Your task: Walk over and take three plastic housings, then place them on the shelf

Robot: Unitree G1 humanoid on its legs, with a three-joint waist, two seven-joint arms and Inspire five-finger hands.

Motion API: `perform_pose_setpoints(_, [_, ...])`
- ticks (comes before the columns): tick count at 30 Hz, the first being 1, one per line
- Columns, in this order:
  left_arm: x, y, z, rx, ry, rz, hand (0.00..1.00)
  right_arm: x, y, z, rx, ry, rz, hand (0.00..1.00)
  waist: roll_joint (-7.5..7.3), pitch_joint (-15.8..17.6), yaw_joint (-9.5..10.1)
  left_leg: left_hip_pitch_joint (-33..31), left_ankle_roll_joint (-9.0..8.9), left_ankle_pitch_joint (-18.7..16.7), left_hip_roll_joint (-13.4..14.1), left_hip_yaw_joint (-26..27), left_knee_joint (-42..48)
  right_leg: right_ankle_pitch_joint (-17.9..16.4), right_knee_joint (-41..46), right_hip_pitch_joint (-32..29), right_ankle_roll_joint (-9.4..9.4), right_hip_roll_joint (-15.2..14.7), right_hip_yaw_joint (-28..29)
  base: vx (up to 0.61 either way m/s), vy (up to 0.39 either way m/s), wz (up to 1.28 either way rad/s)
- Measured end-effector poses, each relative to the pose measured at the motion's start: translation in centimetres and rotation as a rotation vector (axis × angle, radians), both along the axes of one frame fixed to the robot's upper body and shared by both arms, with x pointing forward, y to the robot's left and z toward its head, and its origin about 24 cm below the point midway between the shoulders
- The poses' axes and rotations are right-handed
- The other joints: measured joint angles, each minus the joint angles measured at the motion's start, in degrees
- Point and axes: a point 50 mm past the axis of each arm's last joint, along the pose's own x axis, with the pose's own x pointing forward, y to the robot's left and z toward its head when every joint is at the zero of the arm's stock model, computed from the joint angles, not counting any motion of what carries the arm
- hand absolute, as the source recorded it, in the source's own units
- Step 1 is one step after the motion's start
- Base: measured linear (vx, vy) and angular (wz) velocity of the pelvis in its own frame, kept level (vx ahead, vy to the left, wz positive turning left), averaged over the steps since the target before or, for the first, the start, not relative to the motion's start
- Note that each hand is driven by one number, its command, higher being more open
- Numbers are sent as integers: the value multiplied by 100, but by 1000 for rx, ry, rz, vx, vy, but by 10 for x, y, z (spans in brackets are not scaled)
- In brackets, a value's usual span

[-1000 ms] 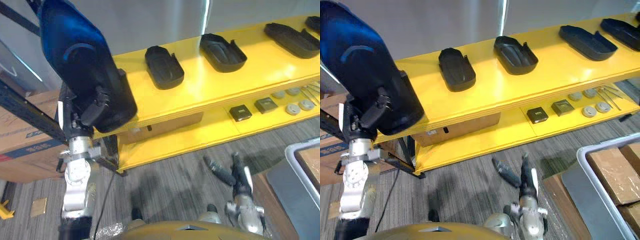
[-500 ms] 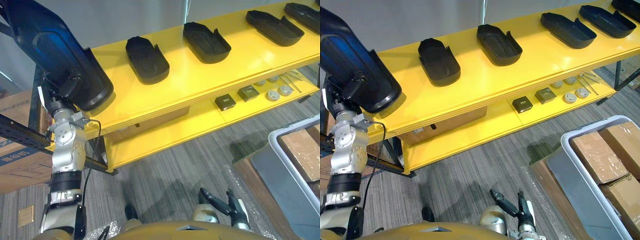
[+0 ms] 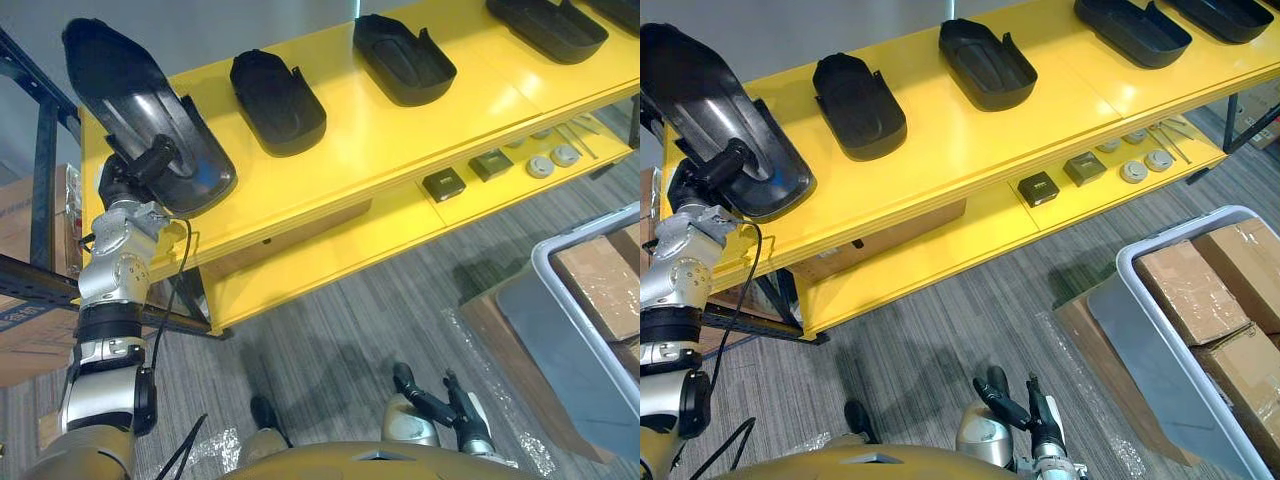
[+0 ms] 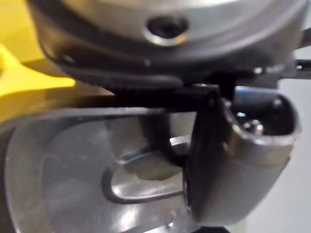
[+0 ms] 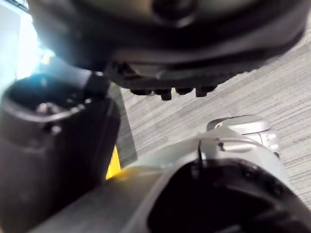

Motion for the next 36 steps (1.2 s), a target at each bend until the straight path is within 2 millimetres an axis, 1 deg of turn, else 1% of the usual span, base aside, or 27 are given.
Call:
perform_pose_setpoints(2, [2, 2, -1, 2, 19, -16, 0, 0, 0, 0, -3, 2, -2, 100, 12, 11, 2, 12, -5, -6, 6, 20, -2, -9, 35, 5, -9, -1, -13, -37, -6, 2])
perform_pose_setpoints(5, [5, 7, 3, 37, 69, -13, 0, 0, -1, 0, -5, 4, -2, 100, 25, 129, 7, 103, -25, -24, 29, 143, -8, -10, 37, 91, -9, -2, -21, -26, -3, 1])
perform_pose_setpoints(8, [7, 14, 10, 110, 108, -18, 0, 0, -2, 0, -6, 14, 2, 100, 69, 164, -2, 102, -29, -8, 89, 408, -21, -10, 39, 94, -9, -1, -49, -33, -8, 5])
perform_pose_setpoints(9, [6, 18, 12, 147, 123, -9, 0, 0, -2, 0, -6, 13, 0, 100, 89, 175, -5, 109, 9, 42, 91, 434, -20, -10, 40, 94, -9, -2, -44, 0, 0, 0])
perform_pose_setpoints(11, [5, 26, 16, 186, 141, 17, 0, 0, -3, 0, -10, 14, 3, 100, 116, 188, -14, 111, 9, 55, 92, 441, -19, -10, 40, 94, -8, -1, -43, 0, 0, 0])
perform_pose_setpoints(15, [2, 53, 32, 294, 214, 99, 0, -1, -4, 0, -4, 18, 3, 100, 128, 194, -38, 116, 11, 83, 95, 468, -4, -9, 38, 91, -8, -1, -39, 0, 0, 0])
perform_pose_setpoints(17, [-1, 61, 36, 313, 233, 113, 0, -2, -4, -1, -5, 22, 4, 100, 129, 194, -33, 128, 3, 101, 97, 475, -3, -9, 38, 92, -8, -1, -40, 0, 0, 0])
perform_pose_setpoints(19, [-3, 68, 36, 315, 258, 128, 0, -2, -4, -1, -6, 24, 7, 100, 129, 195, -30, 134, 3, 107, 99, 480, -1, -9, 39, 96, -8, -1, -41, 0, 0, 0])
perform_pose_setpoints(22, [-5, 72, 34, 294, 264, 130, 0, -3, -4, -1, -3, 25, -2, 100, 129, 195, -27, 135, -2, 110, 101, 482, -1, -9, 39, 97, -8, -1, -43, 0, 0, 0])
perform_pose_setpoints(30, [-5, 72, 30, 258, 281, 96, 0, -4, -4, -2, -8, 29, -12, 100, 124, 193, -26, 110, -12, 113, 127, 491, -10, -8, 39, 99, -9, 14, -56, 0, 0, 0])
perform_pose_setpoints(36, [-4, 70, 20, 155, 269, 69, 0, -3, -4, -2, -8, 31, -10, 100, 105, 193, -25, 110, -24, 129, 174, 494, -6, -7, 39, 98, -11, 61, -55, 0, 0, 0])
